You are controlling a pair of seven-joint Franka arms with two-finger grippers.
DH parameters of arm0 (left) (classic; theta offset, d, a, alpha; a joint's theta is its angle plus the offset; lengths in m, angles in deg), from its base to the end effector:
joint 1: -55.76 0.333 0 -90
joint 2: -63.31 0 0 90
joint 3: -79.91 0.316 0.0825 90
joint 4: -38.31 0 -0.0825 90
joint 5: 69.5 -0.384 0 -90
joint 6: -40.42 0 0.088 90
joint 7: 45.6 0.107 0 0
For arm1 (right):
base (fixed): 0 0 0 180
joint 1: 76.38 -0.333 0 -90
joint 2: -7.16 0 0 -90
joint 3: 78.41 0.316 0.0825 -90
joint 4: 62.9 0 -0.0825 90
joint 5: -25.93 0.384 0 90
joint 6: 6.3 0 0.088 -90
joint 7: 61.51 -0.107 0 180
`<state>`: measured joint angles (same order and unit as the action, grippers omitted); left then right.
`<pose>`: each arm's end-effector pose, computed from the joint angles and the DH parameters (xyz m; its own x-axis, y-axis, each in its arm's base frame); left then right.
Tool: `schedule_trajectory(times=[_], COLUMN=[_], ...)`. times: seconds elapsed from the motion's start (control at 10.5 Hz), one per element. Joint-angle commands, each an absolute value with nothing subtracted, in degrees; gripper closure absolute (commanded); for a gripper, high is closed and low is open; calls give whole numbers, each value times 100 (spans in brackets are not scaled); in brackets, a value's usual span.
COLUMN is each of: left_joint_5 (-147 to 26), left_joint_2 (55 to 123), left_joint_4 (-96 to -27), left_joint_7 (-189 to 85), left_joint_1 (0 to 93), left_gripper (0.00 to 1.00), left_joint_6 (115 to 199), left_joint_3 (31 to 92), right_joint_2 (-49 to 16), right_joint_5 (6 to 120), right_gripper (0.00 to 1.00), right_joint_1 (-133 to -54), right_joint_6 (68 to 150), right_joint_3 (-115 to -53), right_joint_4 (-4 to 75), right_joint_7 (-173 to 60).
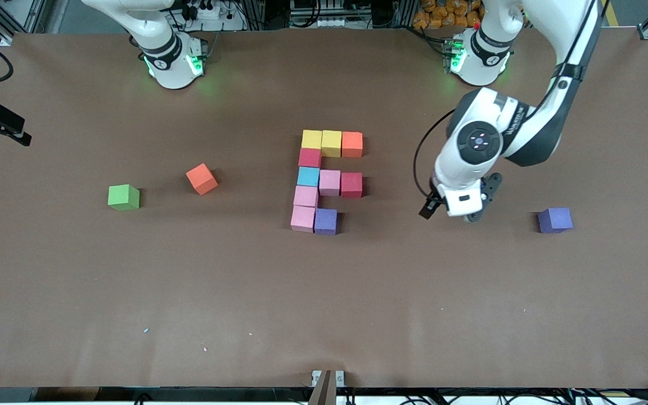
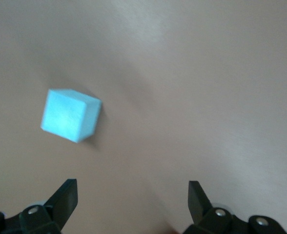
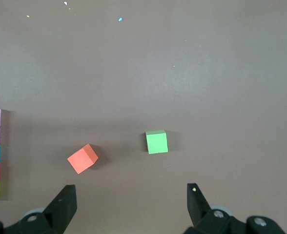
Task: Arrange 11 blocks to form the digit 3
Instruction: 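Reach the left gripper to the cyan cube and grasp it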
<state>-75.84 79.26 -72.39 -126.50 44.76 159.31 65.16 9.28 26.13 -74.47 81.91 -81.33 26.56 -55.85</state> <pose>0.5422 -0.2485 0.3383 0.6152 0.7883 -0.0006 0.7820 -0.6104 -0.1262 0.5382 -0.0457 0.6464 0.9998 0.0146 0.0156 0.0147 -0.9999 -0.0039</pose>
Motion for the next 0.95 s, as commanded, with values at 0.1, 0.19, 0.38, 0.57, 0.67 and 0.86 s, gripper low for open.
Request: schedule_trajectory(times=[0.1, 0.19, 0.38, 0.57, 0.67, 0.86], left_joint_5=[-7495, -7495, -7495, -7495, -7495, -7469], left_joint_2=[7351, 7316, 7236, 7367, 7516, 7692], left_joint_4=[-8366, -8577, -9121, -9160, -9159, -9168], left_joint_7=[-11350, -11067, -10556, -10265, -10264, -10290], left_joint_1=[4863, 5004, 5179, 5426, 5436, 5445], left_gripper=[0, 0, 0, 0, 0, 0], left_joint_6=[16302, 16372, 16949, 17128, 17198, 17375], left_joint_3=[6462, 6453, 6462, 6453, 6462, 6462], right_joint_2=[962, 962, 962, 962, 962, 962], right_joint_5=[2593, 2593, 2593, 2593, 2593, 2593], right_gripper=[0, 0, 0, 0, 0, 0], right_joint_1=[-7383, -7374, -7383, -7383, -7383, -7383], right_joint_6=[8142, 8142, 8142, 8142, 8142, 8142], right_joint_3=[-8079, -8079, -8079, -8079, -8079, -8079], right_joint_4=[2640, 2631, 2640, 2640, 2640, 2648], right_joint_7=[-5544, -5544, -5553, -5553, -5553, -5562])
